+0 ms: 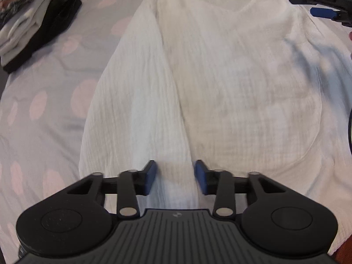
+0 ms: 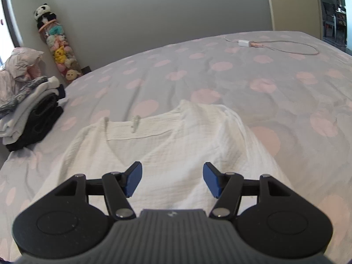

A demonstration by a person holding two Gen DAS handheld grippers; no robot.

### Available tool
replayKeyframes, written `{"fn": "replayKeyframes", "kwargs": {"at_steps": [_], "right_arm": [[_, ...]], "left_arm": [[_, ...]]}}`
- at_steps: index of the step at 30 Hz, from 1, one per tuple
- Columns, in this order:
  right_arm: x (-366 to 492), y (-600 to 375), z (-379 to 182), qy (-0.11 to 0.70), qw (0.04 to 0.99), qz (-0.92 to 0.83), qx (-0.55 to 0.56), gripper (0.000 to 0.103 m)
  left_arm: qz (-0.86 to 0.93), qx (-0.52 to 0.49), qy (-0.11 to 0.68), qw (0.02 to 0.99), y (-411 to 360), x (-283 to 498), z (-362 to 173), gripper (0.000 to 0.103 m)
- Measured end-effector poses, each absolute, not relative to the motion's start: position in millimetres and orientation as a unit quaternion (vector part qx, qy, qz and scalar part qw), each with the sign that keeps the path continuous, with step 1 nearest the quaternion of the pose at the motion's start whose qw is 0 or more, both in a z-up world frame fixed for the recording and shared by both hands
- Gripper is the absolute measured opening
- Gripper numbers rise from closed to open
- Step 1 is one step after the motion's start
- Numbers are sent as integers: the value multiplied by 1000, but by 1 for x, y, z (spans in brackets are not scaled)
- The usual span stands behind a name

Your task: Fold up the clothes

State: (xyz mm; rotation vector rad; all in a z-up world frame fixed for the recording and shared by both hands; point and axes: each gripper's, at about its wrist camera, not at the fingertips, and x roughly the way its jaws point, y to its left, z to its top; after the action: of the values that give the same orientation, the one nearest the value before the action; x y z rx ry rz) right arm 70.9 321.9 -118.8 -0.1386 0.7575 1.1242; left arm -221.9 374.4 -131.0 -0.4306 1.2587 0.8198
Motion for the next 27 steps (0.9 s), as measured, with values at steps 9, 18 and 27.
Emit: {"fn": "replayKeyframes", "kwargs": {"at_steps": [9,18,27], "right_arm": [[49,323,-117,324,769,543,-91,65],[47,332,-136,331,775,519,-140,65],[29,344,-153,323,767,524,-180,65]], "left_arm": [[363,-268,505,736,385,-261,-103,6],[414,-283,448,740,449,-309,-69,4],[562,-199,417,686,544,-354,-41,3]]}}
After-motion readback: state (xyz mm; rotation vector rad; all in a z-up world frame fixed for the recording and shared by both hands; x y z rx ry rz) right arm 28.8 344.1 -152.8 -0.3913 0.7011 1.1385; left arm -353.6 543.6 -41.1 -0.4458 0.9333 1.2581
